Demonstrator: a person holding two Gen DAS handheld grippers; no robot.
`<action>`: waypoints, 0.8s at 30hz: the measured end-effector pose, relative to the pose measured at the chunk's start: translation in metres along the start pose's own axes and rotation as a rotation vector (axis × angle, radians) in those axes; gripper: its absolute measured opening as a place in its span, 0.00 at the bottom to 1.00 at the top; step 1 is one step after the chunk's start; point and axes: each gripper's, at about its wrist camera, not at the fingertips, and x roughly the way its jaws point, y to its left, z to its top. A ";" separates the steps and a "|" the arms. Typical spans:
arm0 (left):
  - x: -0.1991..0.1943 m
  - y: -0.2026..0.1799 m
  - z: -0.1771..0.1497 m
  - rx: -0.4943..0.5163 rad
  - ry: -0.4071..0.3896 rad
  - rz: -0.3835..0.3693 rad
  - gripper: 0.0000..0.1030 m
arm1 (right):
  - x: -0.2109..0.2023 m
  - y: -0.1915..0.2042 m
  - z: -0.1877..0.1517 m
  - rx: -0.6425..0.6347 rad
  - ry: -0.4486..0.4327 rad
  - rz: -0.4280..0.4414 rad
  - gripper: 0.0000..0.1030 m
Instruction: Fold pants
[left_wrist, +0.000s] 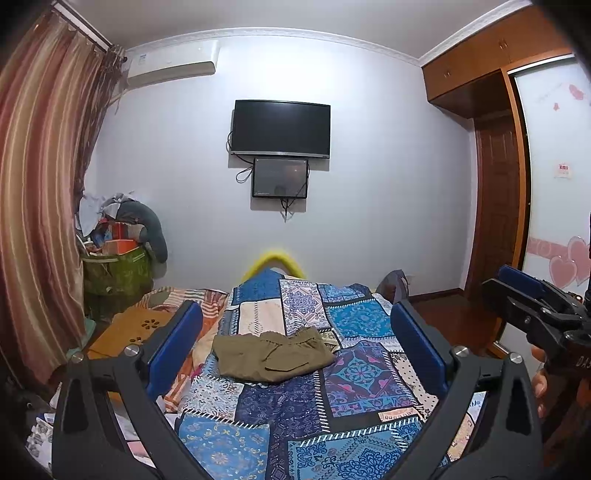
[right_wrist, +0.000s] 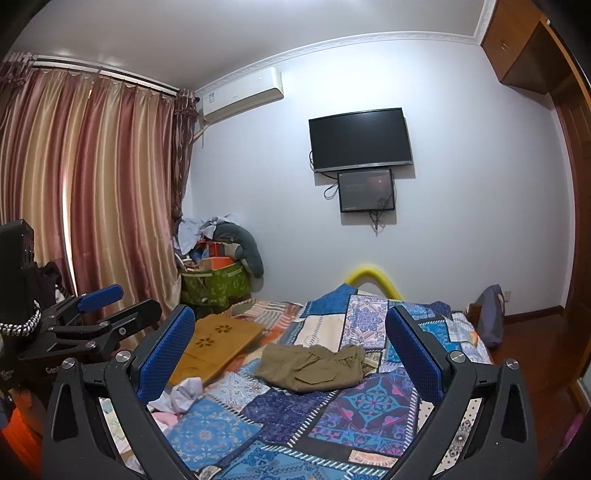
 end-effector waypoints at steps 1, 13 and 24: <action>0.000 -0.001 0.000 0.003 0.001 -0.002 1.00 | 0.000 0.000 0.000 0.001 -0.001 0.001 1.00; -0.005 -0.002 0.000 0.008 -0.013 -0.023 1.00 | 0.001 0.000 -0.002 0.009 0.007 0.010 1.00; -0.003 -0.002 -0.001 0.002 0.003 -0.029 1.00 | 0.003 0.001 -0.003 0.011 0.014 0.014 1.00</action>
